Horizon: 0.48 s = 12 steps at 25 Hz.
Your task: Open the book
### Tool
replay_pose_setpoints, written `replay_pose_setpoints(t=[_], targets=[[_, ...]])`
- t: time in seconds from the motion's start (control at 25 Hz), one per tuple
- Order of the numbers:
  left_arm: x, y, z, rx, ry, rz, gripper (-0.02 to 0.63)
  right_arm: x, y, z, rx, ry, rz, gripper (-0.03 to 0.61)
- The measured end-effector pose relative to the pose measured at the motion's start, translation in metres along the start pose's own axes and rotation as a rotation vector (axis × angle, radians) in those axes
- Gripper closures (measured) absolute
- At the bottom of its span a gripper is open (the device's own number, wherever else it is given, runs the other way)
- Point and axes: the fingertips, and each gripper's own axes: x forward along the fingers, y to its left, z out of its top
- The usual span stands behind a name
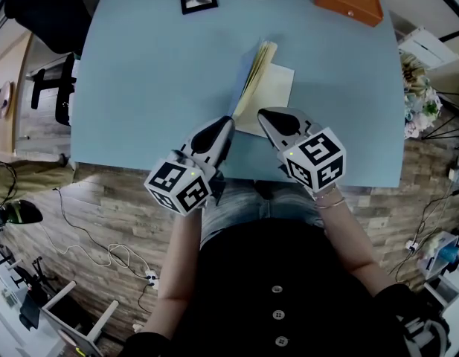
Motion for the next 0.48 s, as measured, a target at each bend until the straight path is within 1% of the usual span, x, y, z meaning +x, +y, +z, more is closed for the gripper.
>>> replay_pose_setpoints(t=[0.28,0.48], targets=[[-0.012,0.018,0.010,-0.021,-0.040,0.046,0.594,0.015,0.011,0.006,-0.023,0.014,0.036,0.575],[-0.022,0.034,0.015,-0.035,-0.066,0.096,0.593,0.023,0.015,0.011,-0.040,0.021,0.052,0.575]])
